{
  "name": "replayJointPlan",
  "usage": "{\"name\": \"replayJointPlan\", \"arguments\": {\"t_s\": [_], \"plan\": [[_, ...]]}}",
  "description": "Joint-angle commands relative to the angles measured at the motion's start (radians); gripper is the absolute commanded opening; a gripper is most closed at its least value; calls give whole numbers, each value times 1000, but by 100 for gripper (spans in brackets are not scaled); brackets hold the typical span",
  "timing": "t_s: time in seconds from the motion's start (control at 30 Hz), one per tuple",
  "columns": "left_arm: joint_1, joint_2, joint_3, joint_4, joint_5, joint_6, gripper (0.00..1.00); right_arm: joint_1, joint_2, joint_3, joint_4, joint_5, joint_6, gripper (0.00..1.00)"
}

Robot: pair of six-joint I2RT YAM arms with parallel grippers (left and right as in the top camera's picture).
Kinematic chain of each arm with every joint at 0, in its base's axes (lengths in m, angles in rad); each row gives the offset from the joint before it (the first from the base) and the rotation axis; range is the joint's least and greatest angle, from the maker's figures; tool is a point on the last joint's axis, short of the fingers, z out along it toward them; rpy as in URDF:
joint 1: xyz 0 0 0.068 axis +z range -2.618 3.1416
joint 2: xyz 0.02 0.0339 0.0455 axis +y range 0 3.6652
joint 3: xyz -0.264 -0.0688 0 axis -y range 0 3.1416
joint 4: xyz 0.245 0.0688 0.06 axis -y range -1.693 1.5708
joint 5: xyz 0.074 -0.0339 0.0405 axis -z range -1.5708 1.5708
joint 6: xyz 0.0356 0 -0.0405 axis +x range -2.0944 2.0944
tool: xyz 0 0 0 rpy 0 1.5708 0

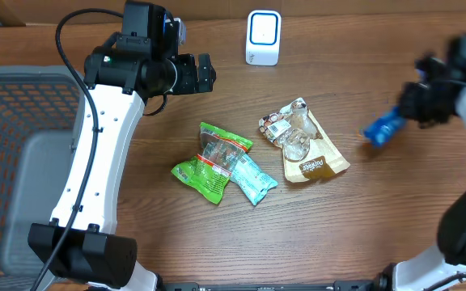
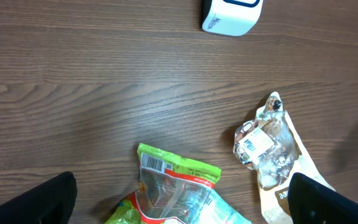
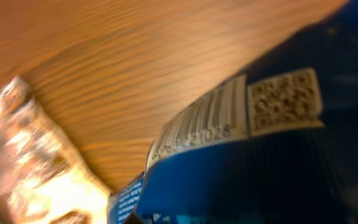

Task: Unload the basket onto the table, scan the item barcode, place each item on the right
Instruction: 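Move the Oreo packet right and drop it on the table's right side, then move the right gripper to the pile and grasp the dried mushroom bag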

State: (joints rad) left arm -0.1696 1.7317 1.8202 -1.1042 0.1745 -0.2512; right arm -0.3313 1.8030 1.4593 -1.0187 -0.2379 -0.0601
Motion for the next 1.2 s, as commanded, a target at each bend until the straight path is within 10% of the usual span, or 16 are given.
{"name": "replayJointPlan", "arguments": {"t_s": [0.0,0.13,0.2,0.23,0.67,1.17], "plan": [[-1,-4,16,1,-6,27,100,-135,-22,-113,82,-115,72,4],[-1,-4,16,1,-6,27,100,-233,-22,-193,174,-219,72,15],[-1,-4,16,1,-6,27,100,-261,-23,-194,184,-276,73,87],[-1,-4,16,1,-6,27,100,-269,-23,-193,188,-322,73,100],[-1,-4,16,1,-6,27,100,-80,-35,4,82,-531,46,100],[-1,-4,16,1,-6,27,100,484,169,14,193,-52,-80,99]]}}
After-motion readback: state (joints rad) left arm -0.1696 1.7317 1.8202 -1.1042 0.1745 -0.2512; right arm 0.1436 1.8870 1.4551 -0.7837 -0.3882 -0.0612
